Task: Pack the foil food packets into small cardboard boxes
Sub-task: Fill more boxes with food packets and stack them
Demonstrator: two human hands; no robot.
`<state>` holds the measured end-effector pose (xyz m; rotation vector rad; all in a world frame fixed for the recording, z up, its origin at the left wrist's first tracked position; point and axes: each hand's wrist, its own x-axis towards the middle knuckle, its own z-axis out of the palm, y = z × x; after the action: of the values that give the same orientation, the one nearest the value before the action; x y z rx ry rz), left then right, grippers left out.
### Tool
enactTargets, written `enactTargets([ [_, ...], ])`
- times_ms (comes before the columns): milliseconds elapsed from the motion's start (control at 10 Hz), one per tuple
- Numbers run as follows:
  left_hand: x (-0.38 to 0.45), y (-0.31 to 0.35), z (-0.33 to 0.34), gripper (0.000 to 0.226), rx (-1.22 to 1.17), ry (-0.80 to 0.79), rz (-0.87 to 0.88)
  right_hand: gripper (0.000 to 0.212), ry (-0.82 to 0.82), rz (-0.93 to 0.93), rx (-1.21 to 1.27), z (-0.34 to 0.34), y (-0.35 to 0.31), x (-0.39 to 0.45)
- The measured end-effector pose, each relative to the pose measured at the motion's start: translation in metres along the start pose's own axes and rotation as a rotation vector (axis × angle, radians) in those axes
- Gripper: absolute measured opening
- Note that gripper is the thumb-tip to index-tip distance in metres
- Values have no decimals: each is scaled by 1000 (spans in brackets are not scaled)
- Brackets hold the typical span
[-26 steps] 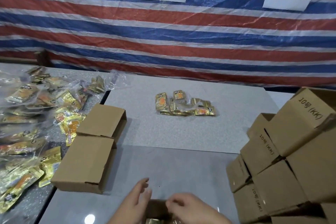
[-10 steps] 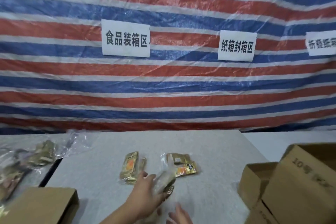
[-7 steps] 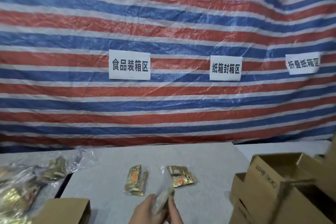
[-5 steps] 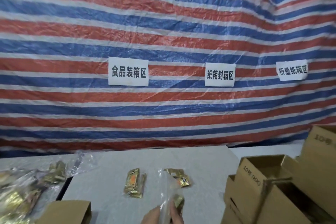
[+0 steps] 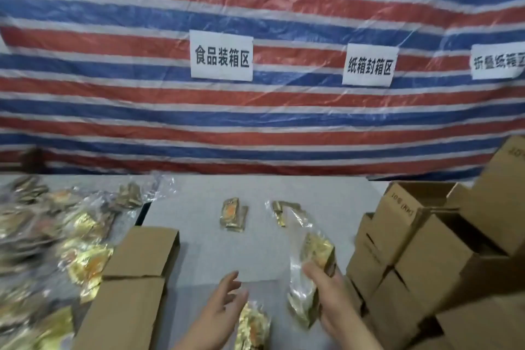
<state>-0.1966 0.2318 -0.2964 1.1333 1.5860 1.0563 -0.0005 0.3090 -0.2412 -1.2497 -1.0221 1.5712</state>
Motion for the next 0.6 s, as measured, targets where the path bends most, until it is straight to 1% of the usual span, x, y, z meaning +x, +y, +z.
enactTargets([
  [100, -35, -65, -11, 42, 181, 46, -60, 44, -92, -163, -433, -7, 15, -13],
  [200, -49, -95, 6, 54, 344, -14, -121, 62, -395, -138, -676, -5, 40, -20],
  [300, -58, -123, 15, 42, 387, -39, -133, 59, -591, -91, -926, 3, 70, -25],
  [400, -63, -131, 23, 35, 192, -92, -114, 48, -809, -87, -1209, 8, 97, -19],
  [500, -64, -142, 25, 27, 157, -26, -190, 39, -950, -43, -1419, 12, 119, -13],
  [600, -65, -144, 28, 23, 140, 0, -202, 25, -956, 24, -1417, 12, 145, -9],
])
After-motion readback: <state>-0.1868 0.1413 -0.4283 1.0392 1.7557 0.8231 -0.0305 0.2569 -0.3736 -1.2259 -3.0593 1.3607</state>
